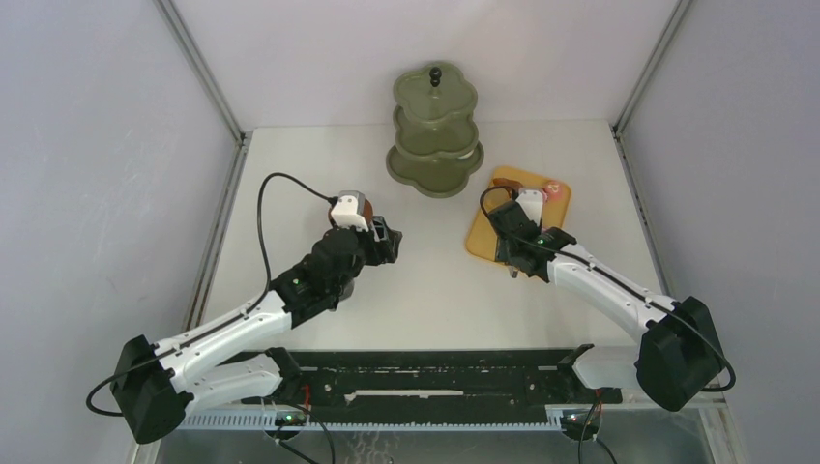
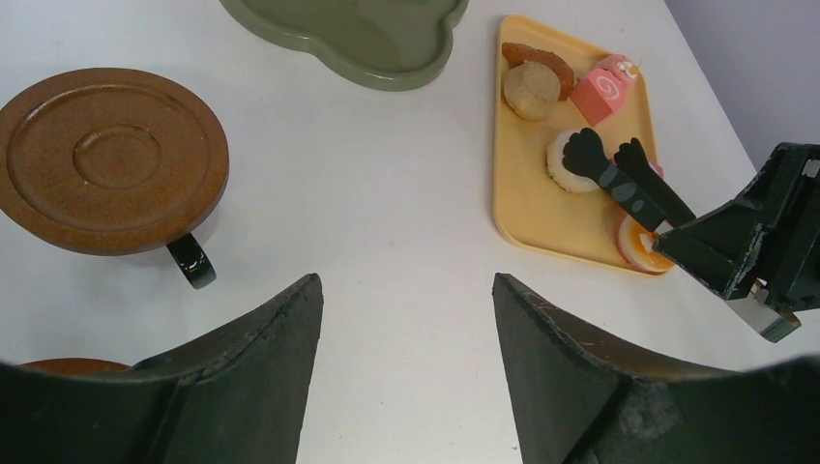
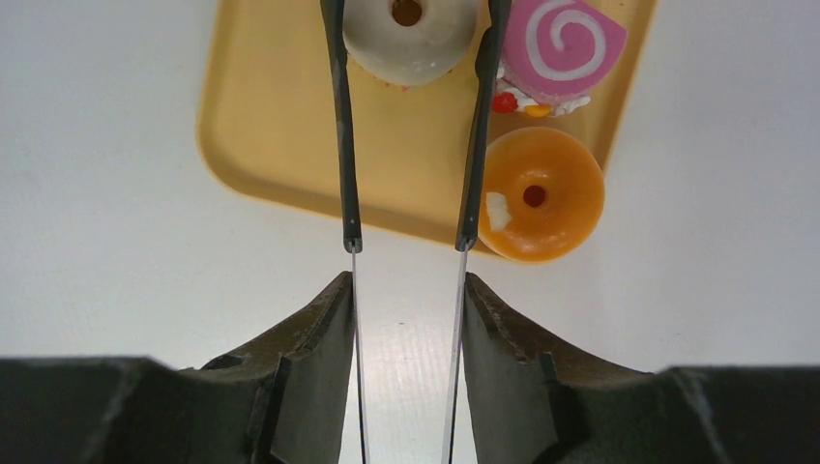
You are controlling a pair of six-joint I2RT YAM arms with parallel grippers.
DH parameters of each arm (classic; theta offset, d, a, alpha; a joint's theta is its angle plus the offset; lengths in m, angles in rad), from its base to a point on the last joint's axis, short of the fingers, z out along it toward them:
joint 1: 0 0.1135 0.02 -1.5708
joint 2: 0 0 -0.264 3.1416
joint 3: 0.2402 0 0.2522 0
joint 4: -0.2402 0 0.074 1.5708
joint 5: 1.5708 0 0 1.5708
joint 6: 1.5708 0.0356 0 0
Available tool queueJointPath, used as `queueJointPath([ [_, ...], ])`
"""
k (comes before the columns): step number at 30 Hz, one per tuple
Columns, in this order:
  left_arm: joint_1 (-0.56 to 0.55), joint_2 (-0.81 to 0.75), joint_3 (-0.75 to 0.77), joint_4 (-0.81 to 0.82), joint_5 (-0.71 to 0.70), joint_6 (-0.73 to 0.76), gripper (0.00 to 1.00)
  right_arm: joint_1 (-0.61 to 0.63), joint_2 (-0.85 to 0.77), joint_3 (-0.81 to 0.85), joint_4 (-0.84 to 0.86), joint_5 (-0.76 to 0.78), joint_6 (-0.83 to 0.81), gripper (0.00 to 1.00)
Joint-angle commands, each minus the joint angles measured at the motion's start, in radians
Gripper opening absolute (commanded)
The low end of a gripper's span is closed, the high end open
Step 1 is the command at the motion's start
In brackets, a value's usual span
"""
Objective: Serve the afternoon tea
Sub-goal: Pick up the desert from the tray.
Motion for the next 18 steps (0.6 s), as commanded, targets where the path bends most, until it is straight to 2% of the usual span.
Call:
queueJointPath([
  [1,-0.005,-0.026,-0.019,0.039,0.008,0.016,0.70,-0.006,-0.012,0.002,0.065,-0.012,-0.011,0.50],
  [18,-0.005,-0.003,-0.026,0.055,0.002,0.018,0.70,-0.045,0.091,-0.016,0.131,-0.034,-0.036,0.50],
])
